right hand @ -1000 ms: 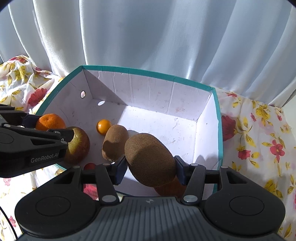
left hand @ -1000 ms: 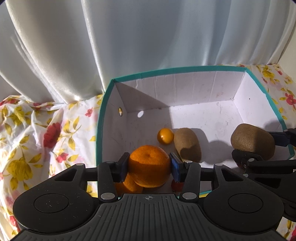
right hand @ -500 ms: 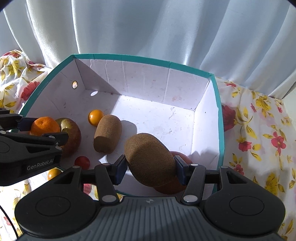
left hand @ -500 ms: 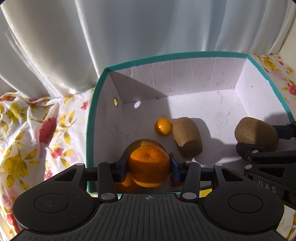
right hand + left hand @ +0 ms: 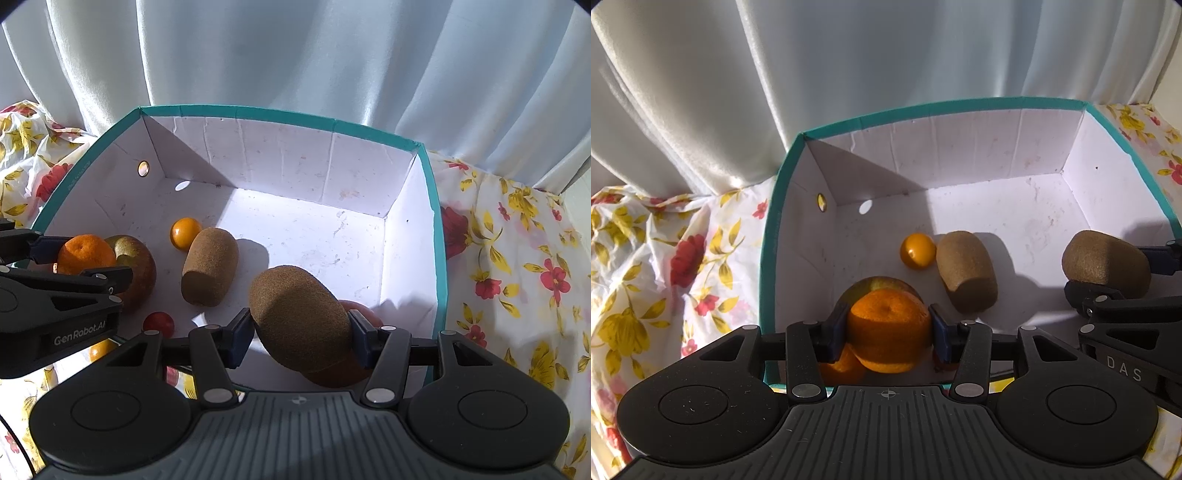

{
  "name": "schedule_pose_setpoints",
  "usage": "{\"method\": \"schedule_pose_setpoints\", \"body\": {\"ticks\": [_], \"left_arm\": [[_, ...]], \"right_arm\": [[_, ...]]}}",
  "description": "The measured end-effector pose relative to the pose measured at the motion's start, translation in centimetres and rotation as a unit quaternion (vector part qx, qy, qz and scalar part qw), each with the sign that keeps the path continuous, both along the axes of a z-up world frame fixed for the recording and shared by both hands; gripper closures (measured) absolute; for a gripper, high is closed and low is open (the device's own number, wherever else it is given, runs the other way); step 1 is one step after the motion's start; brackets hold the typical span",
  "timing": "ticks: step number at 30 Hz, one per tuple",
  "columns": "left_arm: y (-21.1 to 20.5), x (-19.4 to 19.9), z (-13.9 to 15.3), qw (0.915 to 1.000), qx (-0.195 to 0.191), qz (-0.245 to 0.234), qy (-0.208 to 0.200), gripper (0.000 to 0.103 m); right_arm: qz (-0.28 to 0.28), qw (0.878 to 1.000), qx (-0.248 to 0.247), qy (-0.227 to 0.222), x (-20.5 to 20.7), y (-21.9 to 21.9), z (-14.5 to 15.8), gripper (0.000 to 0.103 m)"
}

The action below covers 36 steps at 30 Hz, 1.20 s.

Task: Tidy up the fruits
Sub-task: 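Carry the mandarin and kiwi over the box and lower them inside, then open both tools to release the mandarin and kiwi into the box, then move both open tools back to the two cherry tomatoes beside the box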

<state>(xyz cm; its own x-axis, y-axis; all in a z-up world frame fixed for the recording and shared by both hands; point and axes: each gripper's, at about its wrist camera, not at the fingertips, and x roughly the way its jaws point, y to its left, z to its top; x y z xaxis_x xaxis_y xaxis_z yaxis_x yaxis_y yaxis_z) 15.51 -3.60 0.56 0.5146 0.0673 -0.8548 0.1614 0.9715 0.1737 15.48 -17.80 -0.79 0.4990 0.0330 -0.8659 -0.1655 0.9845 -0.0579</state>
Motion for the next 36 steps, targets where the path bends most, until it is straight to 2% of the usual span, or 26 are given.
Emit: {"method": "schedule_pose_setpoints", "body": {"ticks": [6,11,17,23,27,31,34,36], "left_arm": [[-0.1,-0.1,0.1,1.0000,-0.005,-0.002,0.002,0.049],[-0.4,-0.4,0.3,1.0000,0.001,0.001,-0.004,0.030],[-0.4,-1.0,1.2,0.9997,-0.001,0.004,-0.024,0.028],[-0.1,-2.4,2.5,0.9980,-0.006,-0.001,-0.063,0.027],[1.3,-4.4,4.1,0.9940,-0.033,-0.001,-0.104,0.027],[3.0,-7.2,5.6,0.9849,-0.062,-0.011,-0.161,0.026],[4.1,-9.4,5.5,0.9768,-0.066,-0.034,-0.201,0.022],[4.7,-10.5,4.9,0.9735,-0.072,-0.049,-0.211,0.022]], "right_arm": [[-0.004,1.000,-0.002,-0.001,-0.1,0.0,0.0,0.047],[-0.001,1.000,-0.013,-0.015,-0.4,0.5,0.3,0.040],[-0.011,0.999,-0.017,-0.032,-0.9,0.4,0.7,0.035],[-0.016,0.998,-0.021,-0.055,-1.8,0.1,1.7,0.030],[-0.021,0.995,-0.016,-0.095,-3.2,-0.2,3.1,0.022],[-0.037,0.988,-0.004,-0.153,-5.6,-0.8,4.5,0.015],[-0.056,0.978,0.009,-0.199,-8.1,-1.0,4.9,0.007],[-0.073,0.972,0.017,-0.223,-9.9,-1.1,4.8,0.006]]}}
